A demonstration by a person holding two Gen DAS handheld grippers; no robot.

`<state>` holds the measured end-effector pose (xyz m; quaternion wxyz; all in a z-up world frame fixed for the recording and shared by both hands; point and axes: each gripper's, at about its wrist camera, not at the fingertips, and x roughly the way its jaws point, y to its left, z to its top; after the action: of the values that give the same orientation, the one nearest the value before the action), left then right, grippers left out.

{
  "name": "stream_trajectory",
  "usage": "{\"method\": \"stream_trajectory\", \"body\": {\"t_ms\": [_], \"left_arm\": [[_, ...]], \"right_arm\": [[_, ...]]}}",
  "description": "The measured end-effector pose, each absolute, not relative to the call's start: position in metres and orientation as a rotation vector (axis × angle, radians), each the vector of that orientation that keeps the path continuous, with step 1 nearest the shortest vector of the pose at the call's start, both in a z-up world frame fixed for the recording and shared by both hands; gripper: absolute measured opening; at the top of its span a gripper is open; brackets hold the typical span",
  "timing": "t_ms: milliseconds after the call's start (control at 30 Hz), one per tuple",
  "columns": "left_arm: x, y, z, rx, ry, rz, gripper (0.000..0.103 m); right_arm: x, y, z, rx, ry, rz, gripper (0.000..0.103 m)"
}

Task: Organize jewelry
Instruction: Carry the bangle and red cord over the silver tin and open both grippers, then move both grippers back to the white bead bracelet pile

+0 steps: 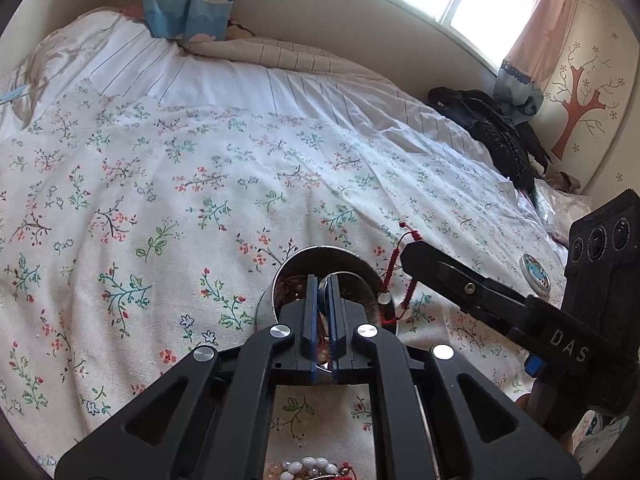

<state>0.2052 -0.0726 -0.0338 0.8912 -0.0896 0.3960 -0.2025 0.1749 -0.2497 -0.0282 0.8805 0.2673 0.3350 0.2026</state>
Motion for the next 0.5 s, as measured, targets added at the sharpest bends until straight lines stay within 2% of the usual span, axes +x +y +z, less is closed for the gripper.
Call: {"method": "stream_trajectory", "body": {"t_ms": [33,67,167,267,500], "left_arm": [[0.207,-0.072,-0.037,-0.179,0.833,-0.404,0.005],[0.209,-0.07,-0.04,-0.176,0.844,-0.398,0.005],[0.211,-0.061,-0.04,-0.191,0.845,-0.375,0.012],[0.208,-0.052,-0.036,-0.211,0.82,-0.359,0.034],[0.204,-0.045,-0.036,-0.196,0.817,-0.339,0.044]], "right_arm": [[0.176,-0.25,-0.033,0.564,0.714,0.406,0.055],[0.175,-0.252,-0.034,0.565,0.709,0.392,0.066],[0.171,-0.259,-0.03,0.577,0.678,0.382,0.066],[0.169,-0.264,-0.027,0.585,0.664,0.369,0.066],[0.171,-0.266,-0.03,0.585,0.688,0.344,0.066]]}}
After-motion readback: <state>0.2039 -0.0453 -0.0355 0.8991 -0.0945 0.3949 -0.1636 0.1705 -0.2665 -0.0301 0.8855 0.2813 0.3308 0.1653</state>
